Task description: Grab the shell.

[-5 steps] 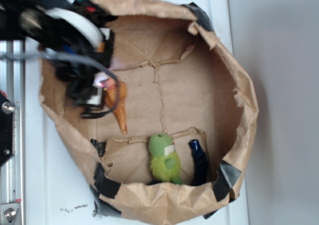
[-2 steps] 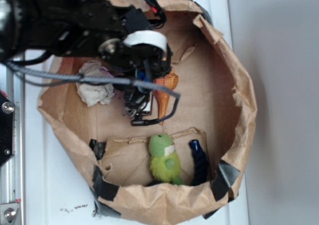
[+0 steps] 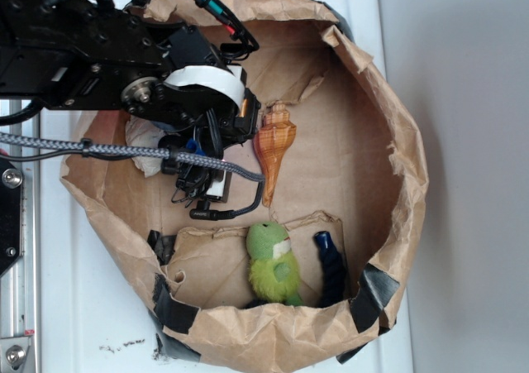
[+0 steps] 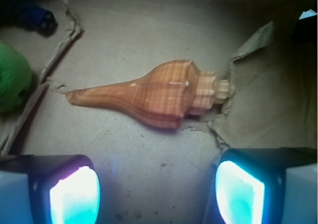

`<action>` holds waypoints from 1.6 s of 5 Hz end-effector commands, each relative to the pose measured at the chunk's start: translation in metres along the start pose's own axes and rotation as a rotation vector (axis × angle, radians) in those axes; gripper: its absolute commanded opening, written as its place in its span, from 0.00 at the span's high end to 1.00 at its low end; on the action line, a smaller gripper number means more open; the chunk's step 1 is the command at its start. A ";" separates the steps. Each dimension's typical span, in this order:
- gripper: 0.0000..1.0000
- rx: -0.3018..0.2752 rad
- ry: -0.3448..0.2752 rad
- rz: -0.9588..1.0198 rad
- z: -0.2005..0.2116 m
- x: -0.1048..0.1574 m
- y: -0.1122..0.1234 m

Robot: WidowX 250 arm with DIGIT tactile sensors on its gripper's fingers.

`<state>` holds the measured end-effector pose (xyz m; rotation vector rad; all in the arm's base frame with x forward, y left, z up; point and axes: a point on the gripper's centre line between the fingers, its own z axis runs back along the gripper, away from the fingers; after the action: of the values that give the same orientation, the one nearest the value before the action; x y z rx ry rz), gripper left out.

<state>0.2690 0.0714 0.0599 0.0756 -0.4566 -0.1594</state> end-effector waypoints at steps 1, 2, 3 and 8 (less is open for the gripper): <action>0.00 0.074 -0.040 0.262 0.025 0.019 0.013; 0.00 0.104 -0.003 0.461 0.037 0.022 0.012; 0.00 0.199 -0.007 0.594 0.050 0.022 0.011; 0.00 0.154 0.116 0.894 0.024 0.054 -0.011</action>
<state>0.2964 0.0504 0.0851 0.0442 -0.2875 0.7563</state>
